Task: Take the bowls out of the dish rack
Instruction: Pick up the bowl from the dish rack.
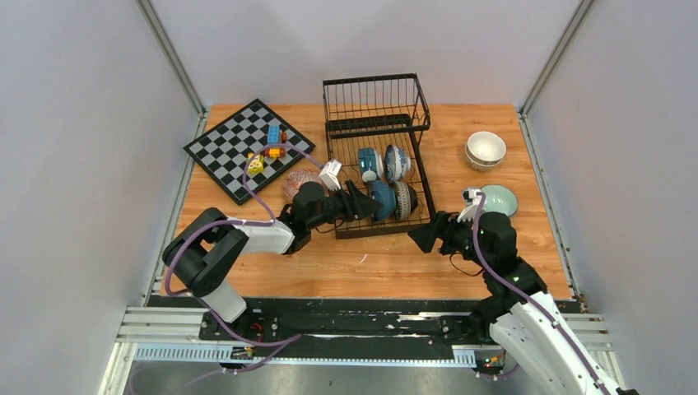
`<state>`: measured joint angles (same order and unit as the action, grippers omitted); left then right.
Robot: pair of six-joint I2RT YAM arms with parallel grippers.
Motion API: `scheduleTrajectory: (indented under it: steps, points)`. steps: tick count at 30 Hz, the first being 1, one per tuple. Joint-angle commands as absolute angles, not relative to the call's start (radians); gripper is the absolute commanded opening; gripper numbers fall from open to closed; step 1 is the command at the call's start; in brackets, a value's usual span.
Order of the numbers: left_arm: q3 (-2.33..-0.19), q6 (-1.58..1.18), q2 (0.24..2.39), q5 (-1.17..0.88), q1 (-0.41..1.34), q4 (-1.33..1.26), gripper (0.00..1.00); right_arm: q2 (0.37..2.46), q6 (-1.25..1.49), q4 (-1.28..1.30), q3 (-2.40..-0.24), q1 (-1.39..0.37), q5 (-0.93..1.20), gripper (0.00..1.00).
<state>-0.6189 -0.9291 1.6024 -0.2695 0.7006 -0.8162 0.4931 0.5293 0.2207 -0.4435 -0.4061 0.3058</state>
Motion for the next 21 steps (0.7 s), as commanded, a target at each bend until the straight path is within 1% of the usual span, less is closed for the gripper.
scheduleTrajectory:
  steps: [1, 10, 14, 21]
  points:
    - [-0.620, -0.977, 1.659, -0.327, 0.675, -0.956, 0.55, 0.486, 0.511, 0.227, -0.440, -0.420, 0.301, 0.85]
    - [-0.606, -1.127, 1.801, -0.436, 0.635, -1.274, 0.43, 0.482, 0.506, 0.235, -0.441, -0.420, 0.296, 0.85]
    - [-0.608, -1.140, 1.828, -0.444, 0.635, -1.292, 0.40, 0.479, 0.503, 0.241, -0.439, -0.420, 0.292, 0.85]
    - [-0.618, -1.142, 1.849, -0.454, 0.635, -1.298, 0.30, 0.479, 0.503, 0.243, -0.438, -0.420, 0.286, 0.85]
